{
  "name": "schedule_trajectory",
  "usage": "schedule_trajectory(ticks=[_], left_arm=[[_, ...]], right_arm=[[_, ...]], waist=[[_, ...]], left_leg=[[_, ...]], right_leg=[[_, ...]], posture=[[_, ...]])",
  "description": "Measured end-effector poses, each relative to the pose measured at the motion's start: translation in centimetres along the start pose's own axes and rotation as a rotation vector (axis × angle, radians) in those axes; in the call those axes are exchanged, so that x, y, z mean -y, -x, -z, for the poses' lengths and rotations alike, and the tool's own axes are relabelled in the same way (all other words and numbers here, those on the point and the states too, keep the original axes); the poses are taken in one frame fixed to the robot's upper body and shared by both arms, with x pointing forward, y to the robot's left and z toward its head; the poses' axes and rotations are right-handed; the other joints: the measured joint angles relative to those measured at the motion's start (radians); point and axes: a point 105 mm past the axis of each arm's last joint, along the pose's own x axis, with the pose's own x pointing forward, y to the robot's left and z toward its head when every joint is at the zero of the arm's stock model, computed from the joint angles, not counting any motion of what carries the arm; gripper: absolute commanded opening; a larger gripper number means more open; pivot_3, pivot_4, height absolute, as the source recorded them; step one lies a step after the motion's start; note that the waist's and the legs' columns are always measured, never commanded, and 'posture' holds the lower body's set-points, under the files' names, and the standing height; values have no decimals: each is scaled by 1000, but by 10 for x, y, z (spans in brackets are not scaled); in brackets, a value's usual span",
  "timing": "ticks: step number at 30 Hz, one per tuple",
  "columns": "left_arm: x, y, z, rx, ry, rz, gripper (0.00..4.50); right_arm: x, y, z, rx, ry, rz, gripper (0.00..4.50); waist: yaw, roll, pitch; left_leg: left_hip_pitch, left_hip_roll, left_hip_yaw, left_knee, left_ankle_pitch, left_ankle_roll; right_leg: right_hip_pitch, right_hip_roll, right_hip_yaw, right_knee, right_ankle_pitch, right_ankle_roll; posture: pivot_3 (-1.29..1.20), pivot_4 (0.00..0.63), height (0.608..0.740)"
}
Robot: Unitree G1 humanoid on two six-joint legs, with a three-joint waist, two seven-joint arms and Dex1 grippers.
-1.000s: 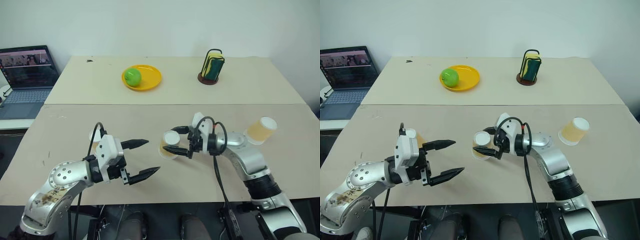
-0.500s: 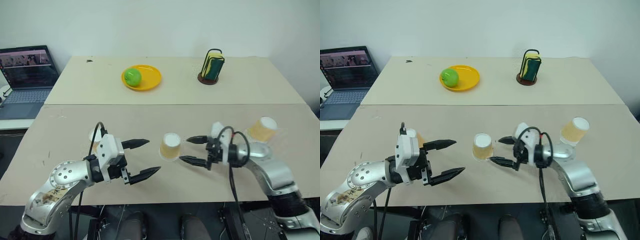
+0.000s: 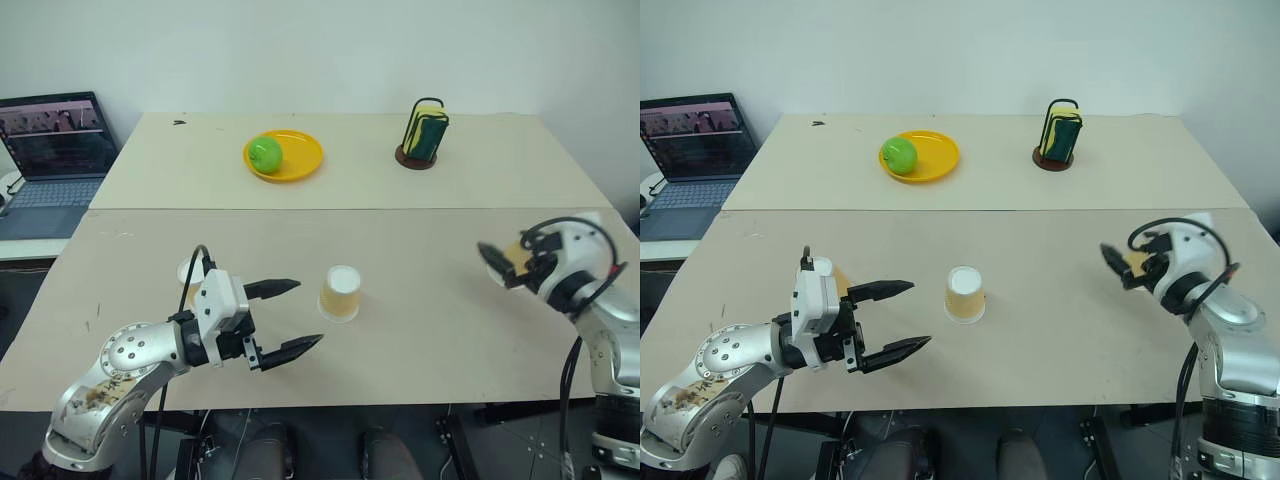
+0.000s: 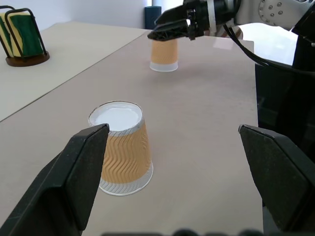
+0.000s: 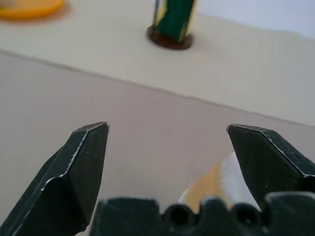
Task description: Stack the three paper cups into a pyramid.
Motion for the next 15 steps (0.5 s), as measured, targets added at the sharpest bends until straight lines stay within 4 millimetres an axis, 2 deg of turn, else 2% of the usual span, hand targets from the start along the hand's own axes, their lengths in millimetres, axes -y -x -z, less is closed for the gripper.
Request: schedule_trajectory(ticks=[3,6,8,12,15], left_arm=[[-1,-1,-2,4,-8,6,4500],[-2,-1,-3,5,-12,10,4500],[-3,-1,-3,5,-13,10,4500],[-4,-1,-2,4,-11,13,4500],[-4,-1,-2,4,-10,15,4500]], right_arm=[[9,1,-30,121,-25,95,4455],[19,3,-36,157,-53,159,4455],[25,3,-33,147,-66,187,4455],[40,2,-10,79,-96,262,4455],[44,0,7,26,-109,285,4455]], waist=[[0,0,0],[4,0,0],[6,0,0],[2,0,0],[-2,0,0]], left_leg=[[0,0,0,0,0,0],[0,0,0,0,0,0],[0,0,0,0,0,0],[0,0,0,0,0,0],[0,0,0,0,0,0]], right_leg=[[0,1,0,0,0,0],[1,2,0,0,0,0],[1,2,0,0,0,0],[1,2,0,0,0,0],[1,3,1,0,0,0]], posture=[[0,150,735],[0,150,735],[0,150,735],[0,150,735],[0,150,735]])
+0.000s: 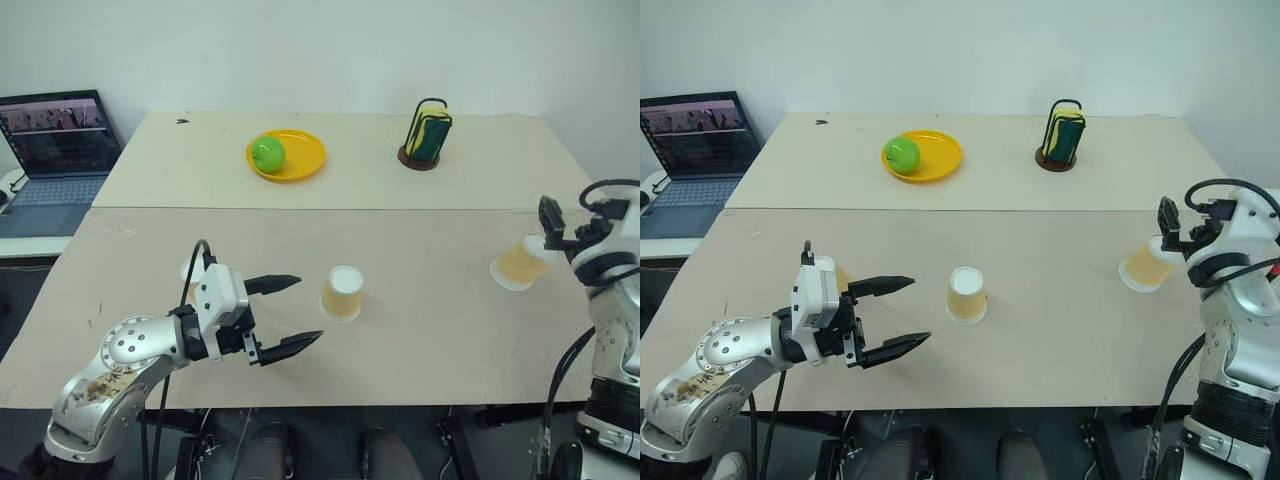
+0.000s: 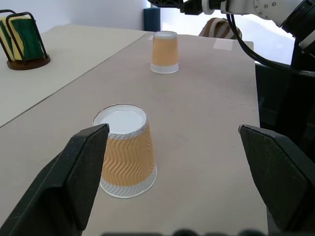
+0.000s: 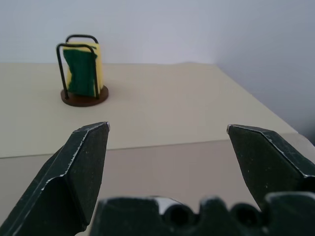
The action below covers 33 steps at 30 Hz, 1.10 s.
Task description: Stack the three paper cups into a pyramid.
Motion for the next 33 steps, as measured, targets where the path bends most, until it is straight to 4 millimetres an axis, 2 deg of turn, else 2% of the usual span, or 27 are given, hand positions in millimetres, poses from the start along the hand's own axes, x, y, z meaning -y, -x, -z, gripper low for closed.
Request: schedule_trajectory(ticks=[6,15,31,33], left_arm=[[0,0,0,-1,1,3,4500],[-1,0,2,-12,16,-10,4500],[-4,-3,-1,-2,19,-20,4500],[-4,-3,-1,-2,20,-19,4500]], right_arm=[[-6,0,32,-88,-27,-6,4455],[-18,-2,53,-141,-49,-44,4455],[-16,-3,57,-140,-37,-39,4455],[-16,-3,56,-140,-36,-39,3936]], waist=[[-5,0,0],[-5,0,0],[-5,0,0],[-5,0,0]], left_leg=[[0,0,0,0,0,0],[0,0,0,0,0,0],[0,0,0,0,0,0],[0,0,0,0,0,0]], right_leg=[[0,0,1,0,0,0],[0,1,1,0,0,0],[0,1,1,0,0,0],[0,1,1,0,0,0]], posture=[[0,150,735],[0,150,735],[0,150,735],[0,150,735]])
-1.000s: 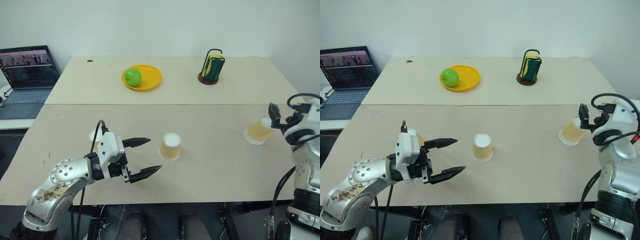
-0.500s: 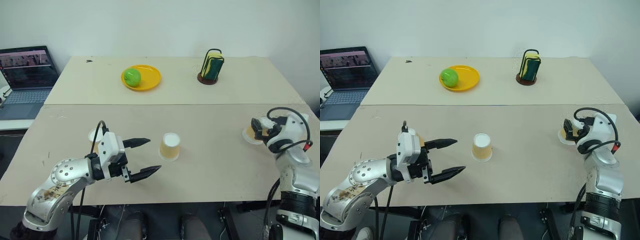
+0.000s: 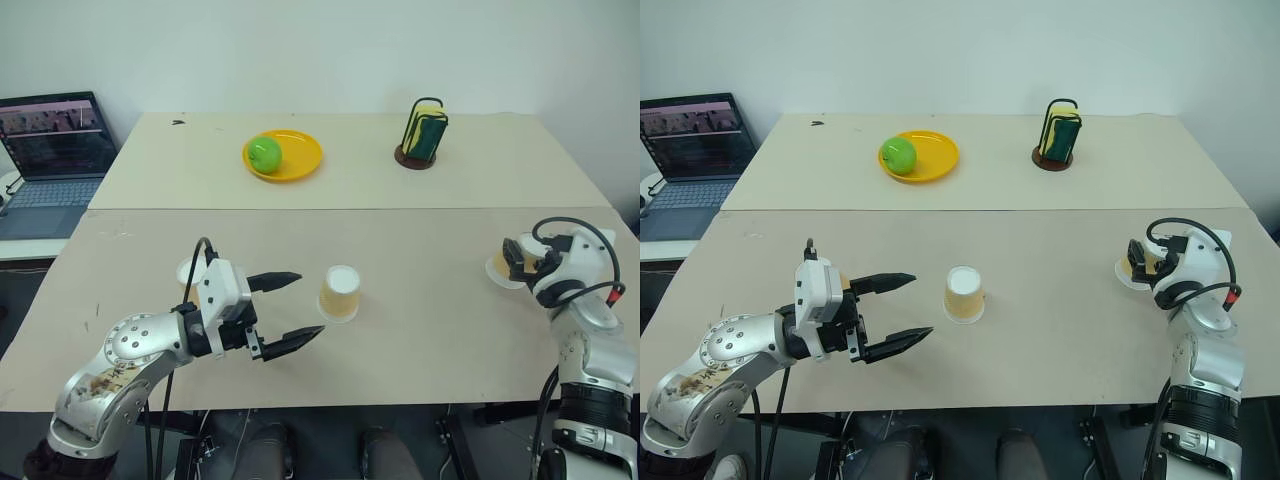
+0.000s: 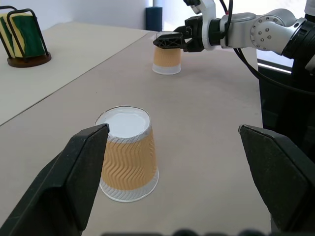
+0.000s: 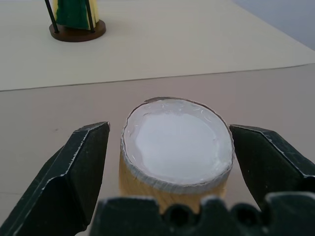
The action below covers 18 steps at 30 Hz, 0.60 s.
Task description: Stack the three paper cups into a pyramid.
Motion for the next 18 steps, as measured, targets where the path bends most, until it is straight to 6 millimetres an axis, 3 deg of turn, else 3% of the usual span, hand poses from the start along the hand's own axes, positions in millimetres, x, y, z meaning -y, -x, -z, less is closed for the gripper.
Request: schedule_trajectory(ticks=[4,5,15,18], left_arm=[[0,0,-1,6,5,3,4500],[0,0,-1,6,6,3,4500],[1,0,0,6,11,2,4500],[1,0,0,5,12,3,4500]], right_arm=[[0,0,0,0,0,0,2696],[0,0,0,0,0,0,2598],[-2,0,-3,6,20,-9,2598],[-31,13,-39,118,-17,-230,2598]], waist=[[0,0,0],[0,0,0],[0,0,0],[0,5,2]], left_leg=[[0,0,0,0,0,0],[0,0,0,0,0,0],[0,0,0,0,0,0],[0,0,0,0,0,0]], right_leg=[[0,0,0,0,0,0],[0,0,0,0,0,0],[0,0,0,0,0,0],[-1,0,1,0,0,0]], posture=[[0,150,735],[0,150,735],[0,150,735],[0,150,735]])
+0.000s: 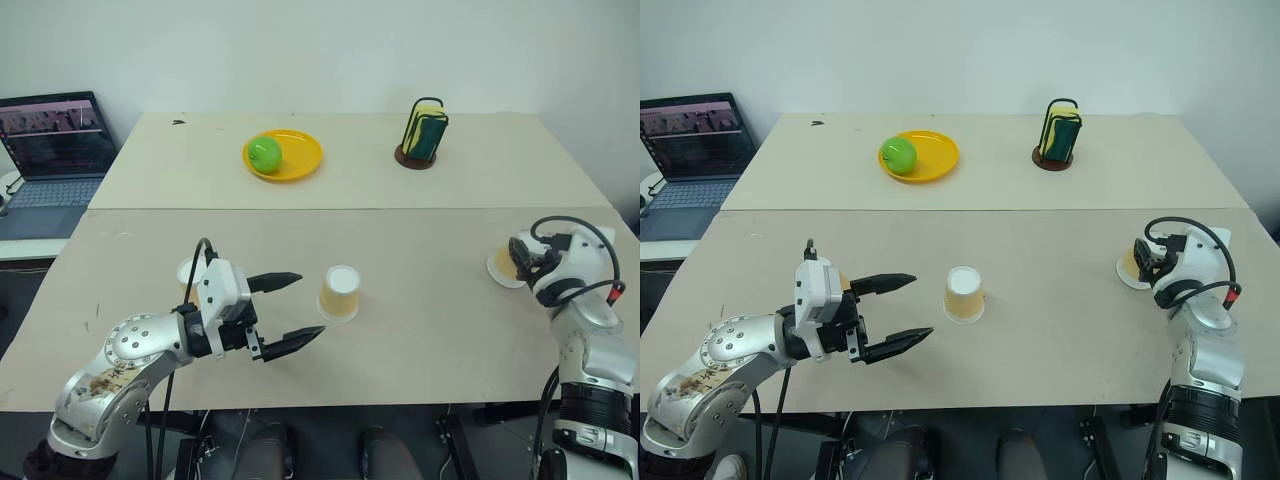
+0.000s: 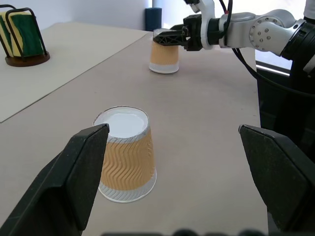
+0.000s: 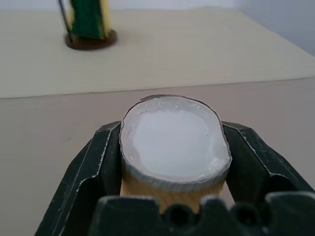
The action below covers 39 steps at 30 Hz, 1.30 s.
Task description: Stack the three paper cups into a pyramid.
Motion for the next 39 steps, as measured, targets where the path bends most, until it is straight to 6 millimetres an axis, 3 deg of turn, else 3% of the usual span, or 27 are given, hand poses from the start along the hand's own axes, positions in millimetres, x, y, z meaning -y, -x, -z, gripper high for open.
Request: schedule_trajectory(ticks=[2,4,8,14,22,33,39], left_arm=[[0,0,0,-1,1,1,4500],[0,0,1,-2,3,1,4500],[1,0,2,-4,6,-2,4500],[0,-1,0,0,1,-8,4500],[1,0,1,1,12,-7,4500],[3,2,2,-11,12,-10,4500],[2,4,1,-13,6,-17,4500]], right_arm=[[-30,11,-34,68,36,-229,2598],[-60,29,-51,62,103,-452,2598],[-108,55,-35,-73,128,-791,2598],[-146,68,-20,-157,139,-1046,2598],[-160,57,2,-191,132,-1094,2598],[-157,45,11,-177,154,-1080,2598],[-146,33,19,-192,164,-1033,2598]], waist=[[1,1,1],[1,1,1],[1,-1,1],[0,-1,1],[9,-2,2],[15,-2,2],[15,-2,2]], left_leg=[[0,1,-1,0,0,0],[0,1,-2,0,0,0],[1,1,-2,1,0,0],[1,1,-1,1,0,0],[0,1,-1,1,0,0],[0,1,-1,2,0,0],[0,1,-1,1,0,0]], right_leg=[[0,1,-1,0,0,0],[2,1,-2,-1,0,0],[3,-1,-2,-1,0,0],[2,0,-1,-1,0,0],[1,0,-2,-1,0,0],[1,0,-2,-1,0,0],[1,0,-2,0,0,0]], posture=[[0,150,735],[0,150,735],[0,150,735],[0,150,735],[0,150,735],[0,150,735],[0,150,735]])
